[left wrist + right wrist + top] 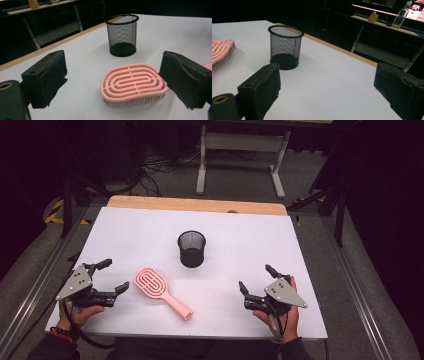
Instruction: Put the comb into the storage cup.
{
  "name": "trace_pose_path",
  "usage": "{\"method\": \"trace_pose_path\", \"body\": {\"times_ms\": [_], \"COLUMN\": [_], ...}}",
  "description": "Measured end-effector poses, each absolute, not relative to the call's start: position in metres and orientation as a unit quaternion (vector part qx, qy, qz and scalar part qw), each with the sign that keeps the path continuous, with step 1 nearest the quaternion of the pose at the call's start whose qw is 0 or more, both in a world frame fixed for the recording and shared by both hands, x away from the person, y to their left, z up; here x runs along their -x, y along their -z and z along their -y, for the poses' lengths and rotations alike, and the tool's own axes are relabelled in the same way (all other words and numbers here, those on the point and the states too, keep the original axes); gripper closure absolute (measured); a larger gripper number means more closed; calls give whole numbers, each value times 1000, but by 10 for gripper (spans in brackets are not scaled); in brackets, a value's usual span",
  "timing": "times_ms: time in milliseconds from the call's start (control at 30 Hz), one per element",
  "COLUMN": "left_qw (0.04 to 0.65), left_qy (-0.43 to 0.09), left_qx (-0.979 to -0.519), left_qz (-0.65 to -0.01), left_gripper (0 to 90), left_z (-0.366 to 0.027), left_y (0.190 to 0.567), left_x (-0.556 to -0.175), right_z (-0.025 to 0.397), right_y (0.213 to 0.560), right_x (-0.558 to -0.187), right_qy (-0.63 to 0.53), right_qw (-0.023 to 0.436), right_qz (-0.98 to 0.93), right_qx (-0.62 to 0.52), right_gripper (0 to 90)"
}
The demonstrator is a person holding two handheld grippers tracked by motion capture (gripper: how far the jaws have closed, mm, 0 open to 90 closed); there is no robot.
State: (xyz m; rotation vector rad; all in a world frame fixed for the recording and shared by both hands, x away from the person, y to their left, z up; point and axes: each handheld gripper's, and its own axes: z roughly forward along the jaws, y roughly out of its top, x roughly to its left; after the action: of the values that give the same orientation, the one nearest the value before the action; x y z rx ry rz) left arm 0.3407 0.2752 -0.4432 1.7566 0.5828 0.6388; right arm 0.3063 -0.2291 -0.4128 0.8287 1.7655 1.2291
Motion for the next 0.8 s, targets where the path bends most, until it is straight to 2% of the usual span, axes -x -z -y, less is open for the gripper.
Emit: {"method": "trace_pose_path", "body": {"times_ms": [267, 433, 800], "left_qw": [535, 528, 534], "left_qy": [-265, -257, -246], "left_qx": [-762, -769, -771], "left_qz": [-252, -253, -244], "left_gripper": [101, 89, 72], "left_z": [-272, -272, -271], "left_y": [451, 455, 456], "left_x": [-338, -336, -336], "right_z": [230, 226, 222], "right_y": [414, 414, 421], "right_x": [-312, -315, -322], "right_qy": [-490, -490, -474], "right_qw": [395, 382, 359], "right_qz": [-701, -710, -727], "right_qx": [-335, -331, -343], "right_gripper": [78, 112, 97]}}
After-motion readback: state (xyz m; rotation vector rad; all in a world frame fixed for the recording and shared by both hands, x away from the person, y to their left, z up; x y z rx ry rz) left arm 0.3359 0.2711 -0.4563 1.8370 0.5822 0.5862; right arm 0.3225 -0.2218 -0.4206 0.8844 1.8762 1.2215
